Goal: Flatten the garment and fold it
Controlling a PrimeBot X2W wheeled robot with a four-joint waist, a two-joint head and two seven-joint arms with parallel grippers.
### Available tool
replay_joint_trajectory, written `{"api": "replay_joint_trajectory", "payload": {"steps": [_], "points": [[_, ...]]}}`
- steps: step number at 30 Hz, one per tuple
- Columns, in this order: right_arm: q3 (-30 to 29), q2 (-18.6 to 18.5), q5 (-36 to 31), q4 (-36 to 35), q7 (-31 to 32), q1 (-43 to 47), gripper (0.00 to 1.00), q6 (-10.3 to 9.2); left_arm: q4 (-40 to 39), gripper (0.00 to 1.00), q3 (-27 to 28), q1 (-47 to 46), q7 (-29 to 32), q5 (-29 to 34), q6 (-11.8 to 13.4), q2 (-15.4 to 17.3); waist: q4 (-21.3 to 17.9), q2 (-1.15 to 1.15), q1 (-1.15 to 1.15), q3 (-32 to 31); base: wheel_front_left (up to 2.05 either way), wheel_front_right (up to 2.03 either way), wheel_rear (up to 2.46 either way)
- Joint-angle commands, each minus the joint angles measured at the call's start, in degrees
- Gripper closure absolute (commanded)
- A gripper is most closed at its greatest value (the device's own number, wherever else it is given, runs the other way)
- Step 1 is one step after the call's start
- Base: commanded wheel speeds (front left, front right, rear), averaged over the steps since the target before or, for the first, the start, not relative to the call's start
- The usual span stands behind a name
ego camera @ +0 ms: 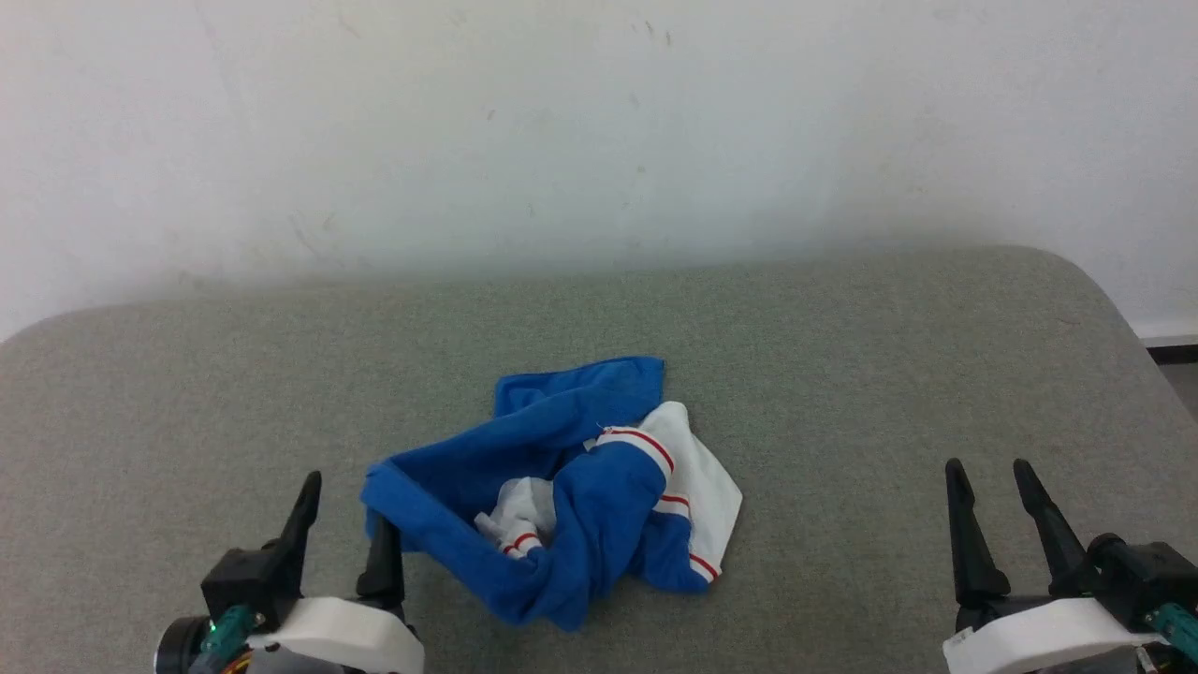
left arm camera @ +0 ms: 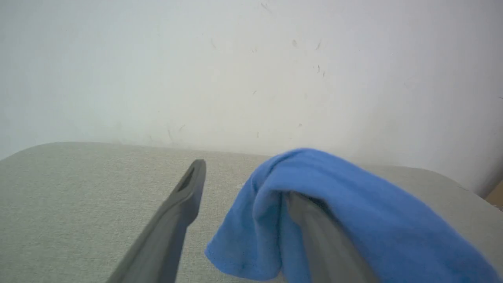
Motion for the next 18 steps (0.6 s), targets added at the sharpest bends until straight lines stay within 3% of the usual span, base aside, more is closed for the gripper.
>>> {"api": "replay_joint_trajectory", "payload": {"steps": [1, 11, 18], "points": [[0.0, 0.1, -0.3, -0.5, 0.1, 1.0, 0.0, -0.04, -0.2, 0.0, 0.6, -0.1, 1.0, -0.3, 0.0, 1.2, 0.2, -0.01, 0.0, -0.3, 0.0, 0.0, 0.0], [0.1, 0.1, -0.2, -1.5, 0.7, 2.3, 0.0, -0.04, -5.7, 0.0, 4.2, 1.8, 10.2, -0.6, 2.4, 7.2, 0.1, -0.01, 0.0, -1.2, 0.0, 0.0, 0.0], [0.2, 0.1, 0.3, -1.8, 0.5, 2.0, 0.0, -0.04, -9.8, 0.0, 5.5, 4.2, 12.6, -2.2, 3.3, 7.8, 0.6, -0.01, 0.0, -0.1, 0.0, 0.0, 0.0]]}}
